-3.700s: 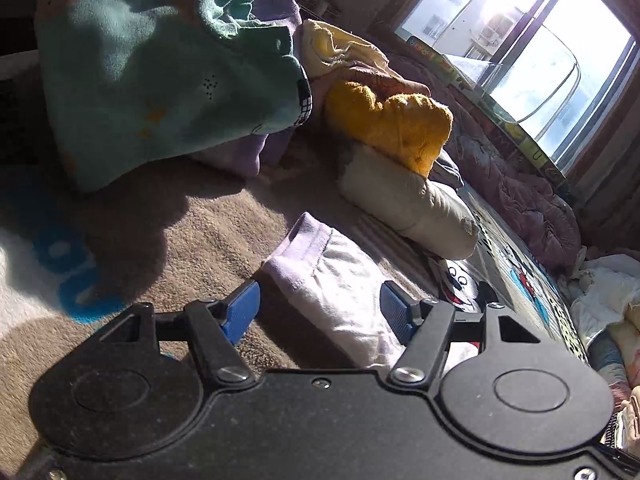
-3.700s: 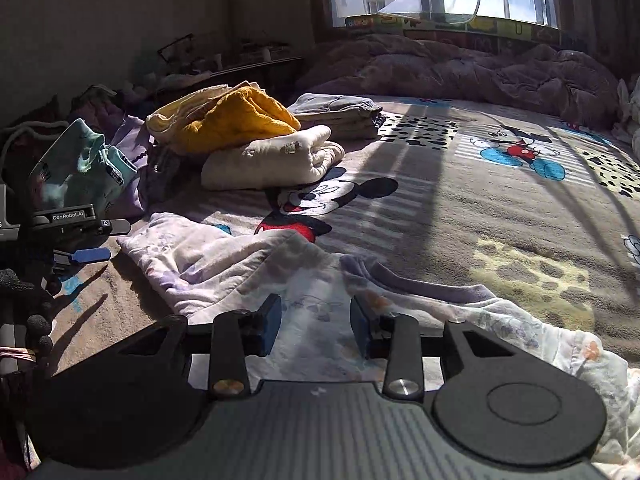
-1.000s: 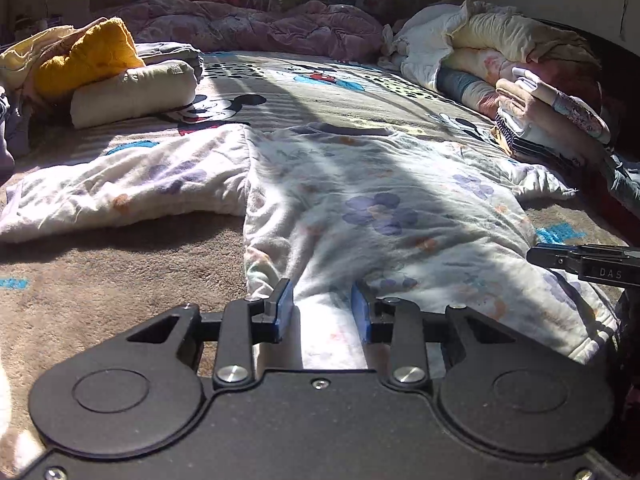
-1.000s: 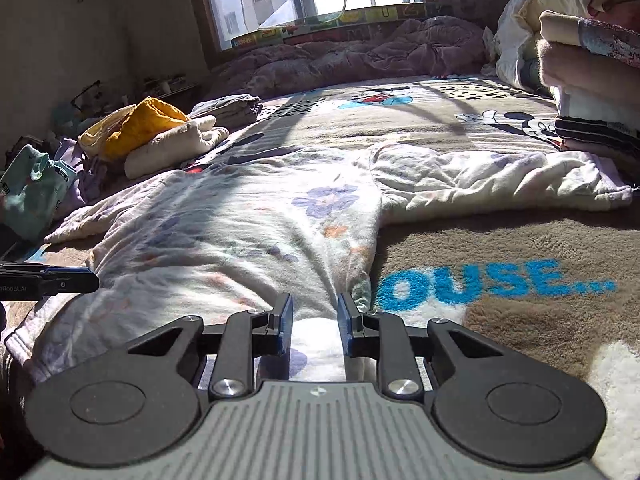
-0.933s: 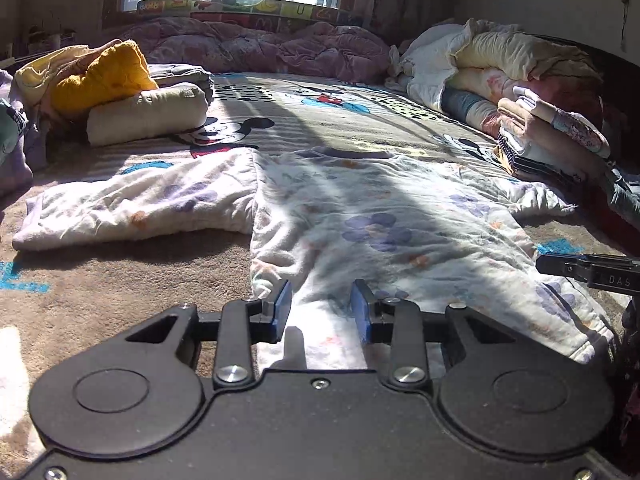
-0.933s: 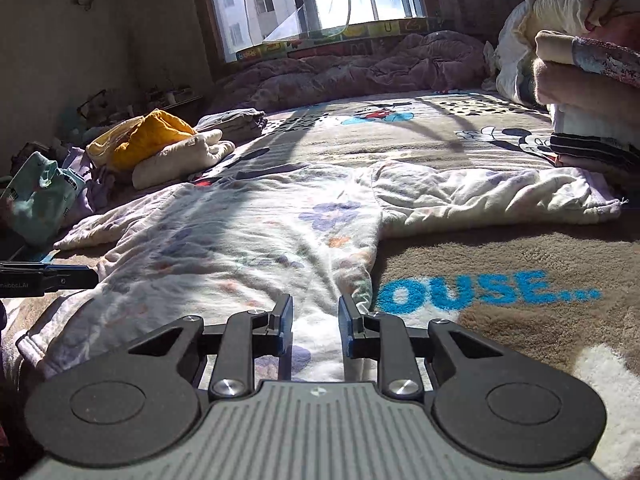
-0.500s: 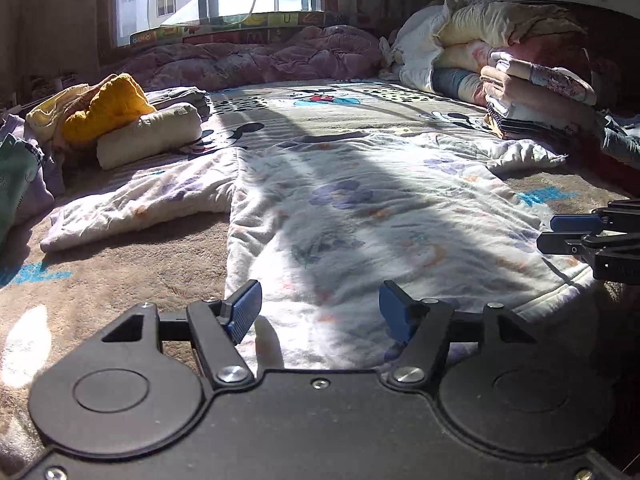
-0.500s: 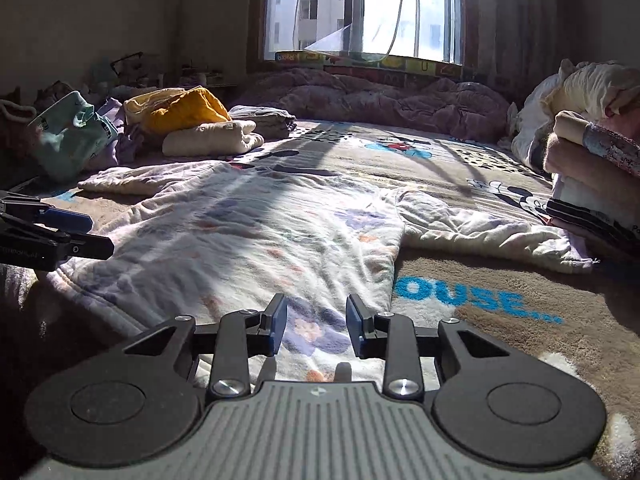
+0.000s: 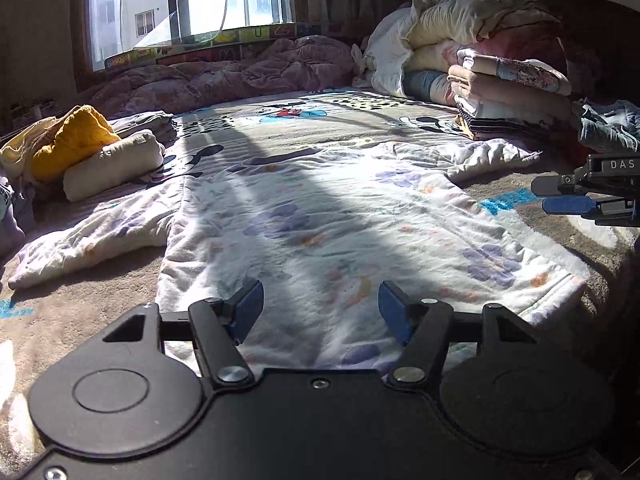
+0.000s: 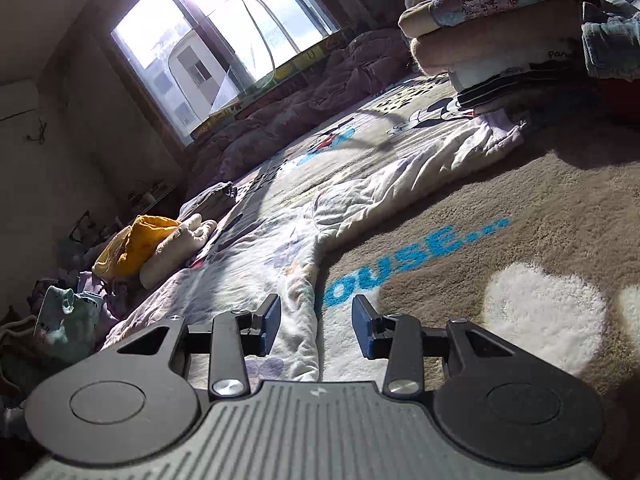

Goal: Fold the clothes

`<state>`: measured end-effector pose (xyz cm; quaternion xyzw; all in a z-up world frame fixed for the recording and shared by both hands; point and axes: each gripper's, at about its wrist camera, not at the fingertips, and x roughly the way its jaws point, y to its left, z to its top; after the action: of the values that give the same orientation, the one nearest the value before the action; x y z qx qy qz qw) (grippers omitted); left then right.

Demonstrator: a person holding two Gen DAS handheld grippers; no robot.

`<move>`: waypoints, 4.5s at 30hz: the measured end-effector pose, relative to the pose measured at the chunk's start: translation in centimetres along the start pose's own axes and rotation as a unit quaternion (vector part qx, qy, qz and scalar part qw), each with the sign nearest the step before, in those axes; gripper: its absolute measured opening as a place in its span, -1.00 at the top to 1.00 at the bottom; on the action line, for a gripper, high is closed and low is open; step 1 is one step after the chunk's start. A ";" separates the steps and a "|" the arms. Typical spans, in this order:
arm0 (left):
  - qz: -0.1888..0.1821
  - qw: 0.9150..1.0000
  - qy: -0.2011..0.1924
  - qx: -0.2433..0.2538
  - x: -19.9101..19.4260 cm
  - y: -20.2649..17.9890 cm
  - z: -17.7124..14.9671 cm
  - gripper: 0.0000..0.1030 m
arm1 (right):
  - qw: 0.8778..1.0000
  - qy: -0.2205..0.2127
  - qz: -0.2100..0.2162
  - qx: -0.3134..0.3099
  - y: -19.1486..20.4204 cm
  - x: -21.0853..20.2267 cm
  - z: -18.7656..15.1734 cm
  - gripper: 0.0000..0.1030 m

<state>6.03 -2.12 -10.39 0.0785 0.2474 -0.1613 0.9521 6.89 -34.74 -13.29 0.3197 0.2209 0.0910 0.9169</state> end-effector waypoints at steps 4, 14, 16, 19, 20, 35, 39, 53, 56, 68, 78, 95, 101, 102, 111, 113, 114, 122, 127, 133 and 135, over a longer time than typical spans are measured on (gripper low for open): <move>-0.024 1.000 -0.008 -0.001 1.1 -2.1 1.2 -0.24 | 0.982 -0.070 -0.033 0.174 -7.4 1.2 4.0 0.01; -0.061 0.998 0.016 -0.020 8.6 -5.9 9.3 -0.18 | 0.952 -0.092 -0.058 0.287 -13.7 7.3 8.9 -0.01; -0.059 0.998 0.012 -0.005 10.7 -7.3 11.1 -0.17 | 0.950 -0.096 -0.069 0.288 -14.0 8.1 9.2 0.20; -0.066 0.998 0.022 -0.006 14.1 -8.9 13.0 -0.14 | 0.954 -0.095 -0.076 0.275 -14.4 9.2 9.0 0.66; -0.064 0.998 0.029 -0.009 15.2 -9.2 13.3 -0.14 | 0.954 -0.095 -0.072 0.274 -14.5 9.2 8.9 0.75; -0.042 0.998 0.056 0.005 20.1 -11.3 14.5 -0.06 | 0.981 -0.128 -0.086 0.121 -12.2 6.2 10.5 0.68; -0.064 0.995 0.082 -0.006 23.5 -12.7 15.2 -0.06 | 0.988 -0.118 -0.035 0.088 -11.1 7.6 11.3 0.62; -0.079 0.989 0.115 0.043 25.9 -18.2 14.3 -0.21 | 0.983 -0.058 -0.072 0.160 -13.0 8.1 9.5 0.70; -0.080 0.992 0.101 0.011 23.8 -16.3 15.1 -0.21 | 0.981 -0.064 -0.062 0.175 -13.5 7.5 9.6 0.66; -0.002 0.998 0.037 -0.059 6.2 -3.7 7.8 -0.18 | 0.981 -0.082 -0.073 0.160 -14.3 4.8 9.7 0.20; -0.034 0.993 0.081 -0.073 4.9 -5.1 0.9 -0.19 | 0.995 -0.039 -0.064 0.058 -11.2 3.3 6.9 0.07; 0.136 0.978 0.038 -0.151 -0.6 3.0 -4.1 -0.18 | 0.995 0.068 0.037 -0.063 0.2 -0.8 -1.5 0.07; 0.129 0.980 0.031 -0.147 -1.3 2.8 -3.2 -0.23 | 0.991 0.109 0.026 -0.075 2.2 -0.9 -4.2 0.03; 0.125 0.981 0.027 -0.148 -1.5 2.8 -3.1 -0.23 | 0.991 0.109 0.025 -0.079 2.3 -1.0 -4.4 0.02; 0.020 0.998 0.033 -0.052 0.7 -2.0 2.4 -0.33 | 0.988 0.099 0.029 -0.113 2.2 -1.2 -5.4 -0.02; -0.004 1.000 0.031 0.002 2.0 -4.6 4.8 -0.33 | 0.987 0.099 0.039 -0.118 2.2 -1.1 -5.5 -0.17; -0.010 0.999 0.023 0.027 2.5 -5.8 5.8 -0.33 | 0.987 0.101 0.048 -0.118 2.2 -0.9 -5.5 -0.24; -0.080 0.974 0.053 0.205 11.3 -17.2 14.4 -0.33 | 0.980 0.107 0.063 -0.152 2.8 -0.1 -5.6 -0.39; -0.111 0.951 0.077 0.277 16.6 -24.2 16.5 -0.33 | 0.985 0.092 0.081 -0.125 1.9 0.0 -5.6 -0.39; -0.109 0.902 0.090 0.408 21.1 -31.4 14.7 -0.19 | 0.986 0.077 0.086 -0.122 1.9 0.2 -6.0 -0.43; -0.098 0.894 0.091 0.428 22.3 -32.7 14.1 -0.10 | 0.986 0.074 0.087 -0.125 2.0 0.3 -6.1 -0.46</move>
<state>19.39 -41.92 -11.52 0.4685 0.2467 -0.3363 0.7788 4.29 -29.77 -16.35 0.2131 0.2466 0.2204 0.9194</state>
